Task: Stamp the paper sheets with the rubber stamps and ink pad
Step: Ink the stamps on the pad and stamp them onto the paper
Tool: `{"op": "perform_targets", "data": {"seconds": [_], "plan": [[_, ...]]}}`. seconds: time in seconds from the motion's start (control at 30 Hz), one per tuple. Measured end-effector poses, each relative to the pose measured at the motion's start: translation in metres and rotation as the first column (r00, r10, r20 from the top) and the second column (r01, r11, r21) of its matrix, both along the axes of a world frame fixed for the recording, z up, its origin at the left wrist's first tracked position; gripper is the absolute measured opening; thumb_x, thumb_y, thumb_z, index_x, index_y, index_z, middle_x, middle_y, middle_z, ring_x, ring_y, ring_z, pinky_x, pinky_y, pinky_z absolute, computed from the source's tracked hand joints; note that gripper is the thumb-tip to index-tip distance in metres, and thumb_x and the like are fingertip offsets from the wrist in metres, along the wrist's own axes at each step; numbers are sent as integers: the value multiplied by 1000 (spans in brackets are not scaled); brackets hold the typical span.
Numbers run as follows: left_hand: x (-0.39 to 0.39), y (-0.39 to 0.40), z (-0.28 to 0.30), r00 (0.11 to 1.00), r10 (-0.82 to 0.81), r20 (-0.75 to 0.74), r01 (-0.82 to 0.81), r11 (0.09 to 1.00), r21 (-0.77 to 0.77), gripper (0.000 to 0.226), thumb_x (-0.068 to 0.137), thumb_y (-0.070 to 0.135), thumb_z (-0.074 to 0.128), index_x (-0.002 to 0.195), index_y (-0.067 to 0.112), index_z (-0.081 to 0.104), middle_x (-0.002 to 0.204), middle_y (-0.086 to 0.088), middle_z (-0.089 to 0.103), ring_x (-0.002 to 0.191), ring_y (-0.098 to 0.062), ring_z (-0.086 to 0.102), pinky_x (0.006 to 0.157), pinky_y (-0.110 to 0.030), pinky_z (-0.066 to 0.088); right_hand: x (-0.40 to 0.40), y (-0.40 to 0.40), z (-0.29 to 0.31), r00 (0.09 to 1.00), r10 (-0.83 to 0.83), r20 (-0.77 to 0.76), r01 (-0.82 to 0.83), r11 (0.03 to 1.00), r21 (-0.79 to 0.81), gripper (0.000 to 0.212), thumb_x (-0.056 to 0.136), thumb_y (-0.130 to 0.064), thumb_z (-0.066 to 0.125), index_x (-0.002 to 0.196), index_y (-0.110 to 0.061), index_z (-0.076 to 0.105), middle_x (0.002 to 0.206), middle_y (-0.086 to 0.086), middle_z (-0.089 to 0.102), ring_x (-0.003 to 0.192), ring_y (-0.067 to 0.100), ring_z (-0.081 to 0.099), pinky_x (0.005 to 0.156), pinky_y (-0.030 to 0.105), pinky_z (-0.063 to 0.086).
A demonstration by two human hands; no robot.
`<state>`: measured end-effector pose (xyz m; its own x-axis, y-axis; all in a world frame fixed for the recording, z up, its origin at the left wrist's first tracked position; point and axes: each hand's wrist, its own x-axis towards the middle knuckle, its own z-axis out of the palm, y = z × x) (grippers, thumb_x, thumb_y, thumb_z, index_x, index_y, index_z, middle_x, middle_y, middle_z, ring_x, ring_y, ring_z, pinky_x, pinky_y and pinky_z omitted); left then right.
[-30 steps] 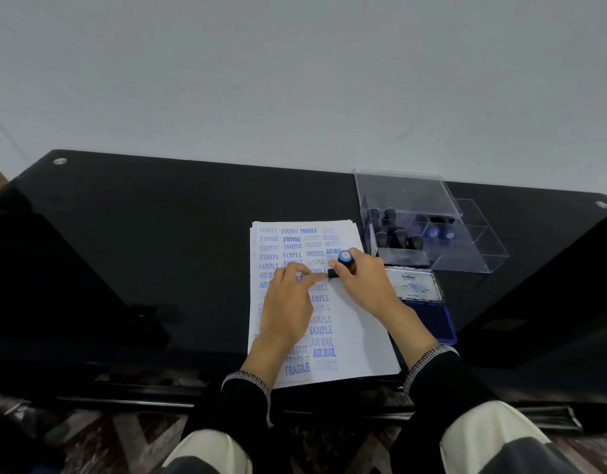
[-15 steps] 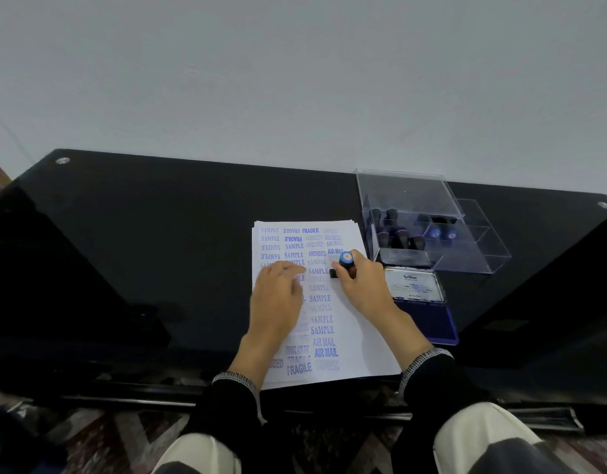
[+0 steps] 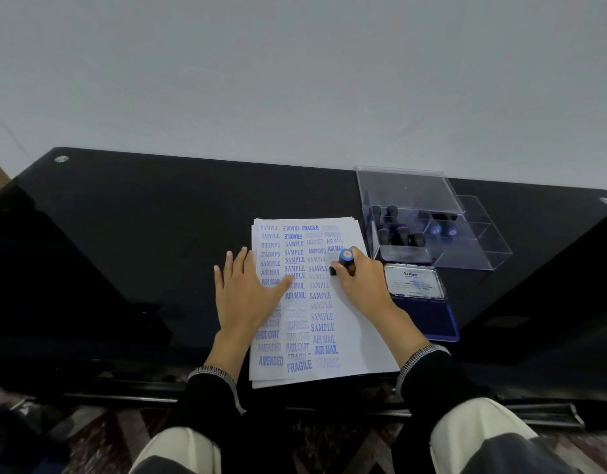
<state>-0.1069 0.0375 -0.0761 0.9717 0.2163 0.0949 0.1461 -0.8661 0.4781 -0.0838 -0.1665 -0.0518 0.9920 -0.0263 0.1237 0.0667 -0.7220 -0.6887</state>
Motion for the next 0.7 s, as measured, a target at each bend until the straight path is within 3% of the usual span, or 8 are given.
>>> {"op": "perform_targets", "data": {"seconds": [0.13, 0.23, 0.4, 0.57, 0.7], "plan": [[0, 0, 0, 1000, 4, 3, -4, 1000, -5, 103, 78, 78, 50, 153, 13, 22, 161, 1, 21, 150, -17, 6, 122, -42, -2, 10, 1, 6, 997, -7, -76, 5, 999, -34, 22, 93, -20, 60, 81, -9, 46, 62, -6, 45, 57, 7, 43, 51, 13, 30], [0, 0, 0, 1000, 6, 1, -6, 1000, -1, 102, 79, 77, 51, 153, 13, 22, 161, 1, 21, 150, -17, 6, 121, -42, -2, 11, 2, 7, 995, -13, -102, 11, 1000, -20, 21, 93, -21, 60, 82, -9, 46, 64, -5, 46, 60, 9, 44, 59, 23, 33], [0, 0, 0, 1000, 10, 10, -10, 1000, 9, 102, 79, 76, 51, 153, 13, 22, 161, 1, 21, 150, -17, 6, 122, -42, -1, 3, 4, -2, 998, -42, -51, 42, 999, 3, 18, 93, -19, 60, 84, -9, 48, 68, -6, 50, 60, 4, 47, 59, 18, 32], [0, -1, 0, 1000, 9, 9, -9, 1000, 18, 101, 79, 76, 51, 153, 13, 22, 161, 1, 21, 150, -17, 7, 122, -43, 0, 7, 3, 5, 996, -35, -83, 35, 999, -3, 19, 92, -18, 61, 84, -8, 47, 65, -5, 48, 59, 6, 45, 50, 11, 30], [0, 0, 0, 1000, 9, 3, -9, 1000, 23, 101, 79, 76, 50, 153, 13, 22, 161, 1, 20, 150, -16, 6, 122, -43, -1, 3, 5, 2, 997, -41, -61, 41, 999, 9, 17, 92, -18, 61, 85, -10, 48, 71, -3, 52, 63, 7, 48, 59, 18, 34]]}}
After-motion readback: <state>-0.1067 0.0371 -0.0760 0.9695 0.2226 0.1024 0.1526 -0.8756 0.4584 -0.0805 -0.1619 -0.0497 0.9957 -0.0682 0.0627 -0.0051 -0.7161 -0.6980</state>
